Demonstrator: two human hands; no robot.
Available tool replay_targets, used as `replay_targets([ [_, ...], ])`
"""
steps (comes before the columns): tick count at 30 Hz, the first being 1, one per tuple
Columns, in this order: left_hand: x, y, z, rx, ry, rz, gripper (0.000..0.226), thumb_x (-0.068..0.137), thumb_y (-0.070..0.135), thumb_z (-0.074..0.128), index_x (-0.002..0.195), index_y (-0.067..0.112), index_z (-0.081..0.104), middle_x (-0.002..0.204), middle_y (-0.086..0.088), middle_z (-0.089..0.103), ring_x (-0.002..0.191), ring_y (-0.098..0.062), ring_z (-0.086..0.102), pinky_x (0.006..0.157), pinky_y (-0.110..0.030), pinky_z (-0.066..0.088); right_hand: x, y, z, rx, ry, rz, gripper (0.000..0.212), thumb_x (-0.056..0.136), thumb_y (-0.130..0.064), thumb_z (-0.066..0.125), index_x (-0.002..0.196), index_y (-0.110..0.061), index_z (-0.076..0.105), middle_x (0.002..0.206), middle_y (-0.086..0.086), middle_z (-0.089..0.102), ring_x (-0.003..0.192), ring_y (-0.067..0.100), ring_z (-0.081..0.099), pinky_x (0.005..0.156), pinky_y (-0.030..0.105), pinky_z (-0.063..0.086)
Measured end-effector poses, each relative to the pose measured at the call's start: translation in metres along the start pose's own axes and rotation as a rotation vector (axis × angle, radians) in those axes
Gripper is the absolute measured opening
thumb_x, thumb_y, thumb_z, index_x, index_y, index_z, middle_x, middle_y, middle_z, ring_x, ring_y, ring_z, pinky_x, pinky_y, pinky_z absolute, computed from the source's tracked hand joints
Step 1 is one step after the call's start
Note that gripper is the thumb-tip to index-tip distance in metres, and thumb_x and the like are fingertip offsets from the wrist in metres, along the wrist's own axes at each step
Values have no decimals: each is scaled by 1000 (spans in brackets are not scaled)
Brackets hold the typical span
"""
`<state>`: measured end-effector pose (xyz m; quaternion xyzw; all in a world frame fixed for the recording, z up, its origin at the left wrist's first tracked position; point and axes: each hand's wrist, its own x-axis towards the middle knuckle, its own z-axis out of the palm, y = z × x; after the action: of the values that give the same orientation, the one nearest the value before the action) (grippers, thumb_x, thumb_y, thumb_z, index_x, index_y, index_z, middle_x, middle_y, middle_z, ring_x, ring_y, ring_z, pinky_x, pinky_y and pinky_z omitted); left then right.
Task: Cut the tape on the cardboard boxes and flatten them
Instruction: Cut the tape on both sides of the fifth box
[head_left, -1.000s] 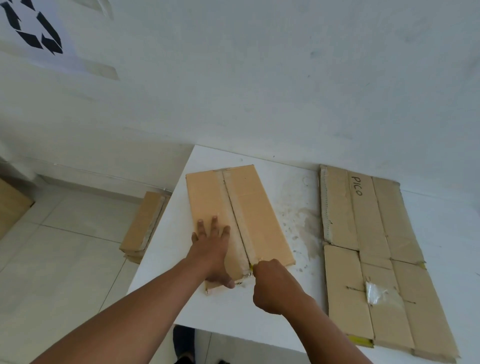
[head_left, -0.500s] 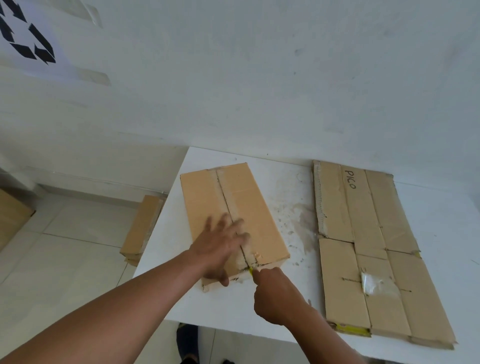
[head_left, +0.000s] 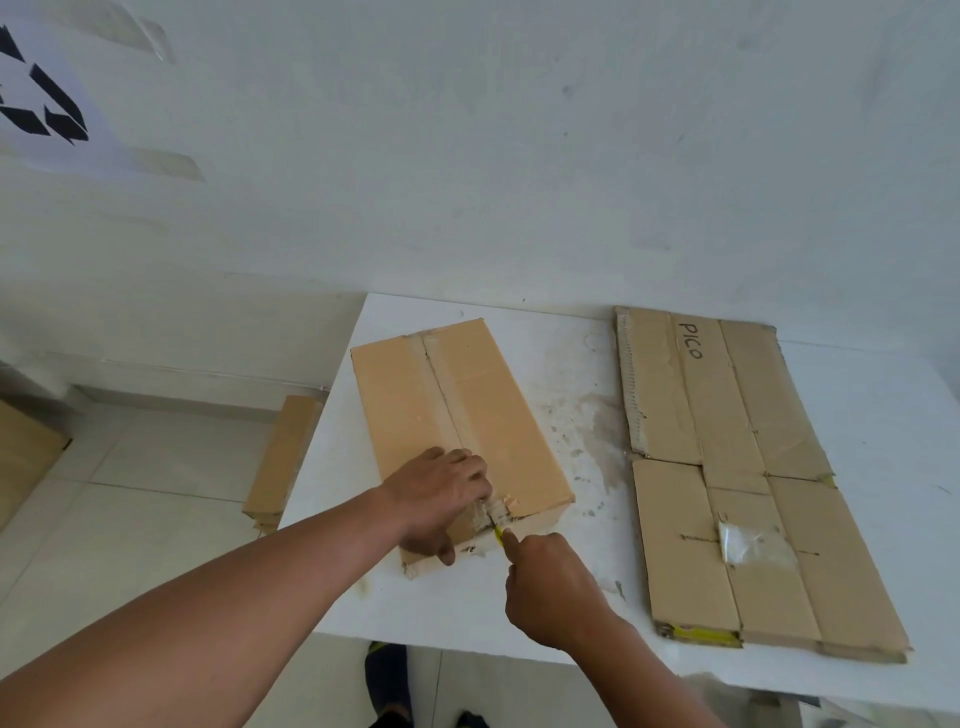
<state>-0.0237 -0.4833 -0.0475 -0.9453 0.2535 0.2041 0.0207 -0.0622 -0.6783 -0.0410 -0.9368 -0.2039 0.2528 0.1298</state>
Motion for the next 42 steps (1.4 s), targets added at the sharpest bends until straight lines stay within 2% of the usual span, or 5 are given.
replay_targets([
  [11,14,7,-13,171,-38,46,85,61,64,82,127,24,48,127,0,42,119,-23,38,99,-40,42,-1,8,-3,126,-34,101,47,95,-12,42,141,-15,51,87,0,48,67,11,46,51,18,35],
  [20,24,6,-20,199,-98,87,90,53,69,84,123,27,47,118,4,46,111,-21,40,98,-39,39,-6,1,1,176,-24,143,48,92,-8,42,138,-16,50,76,-5,43,61,13,47,47,21,37],
  [24,23,-1,-21,138,-128,77,82,53,67,86,115,27,51,114,5,44,109,-19,39,94,-36,39,-9,1,1,327,-49,155,49,99,-12,39,147,-17,44,98,3,58,79,19,59,68,30,50],
  [32,25,-4,-24,126,-172,57,85,49,66,88,114,23,53,115,4,47,110,-19,44,97,-35,37,-19,-10,19,365,62,184,44,98,-6,39,141,-12,47,80,-7,42,61,8,45,48,17,39],
  [42,26,-4,-33,107,-169,57,81,47,61,92,100,23,45,114,2,47,109,-20,48,97,-36,38,-25,-33,27,615,38,231,57,95,-5,37,149,-23,44,89,-6,56,67,5,50,57,11,40],
])
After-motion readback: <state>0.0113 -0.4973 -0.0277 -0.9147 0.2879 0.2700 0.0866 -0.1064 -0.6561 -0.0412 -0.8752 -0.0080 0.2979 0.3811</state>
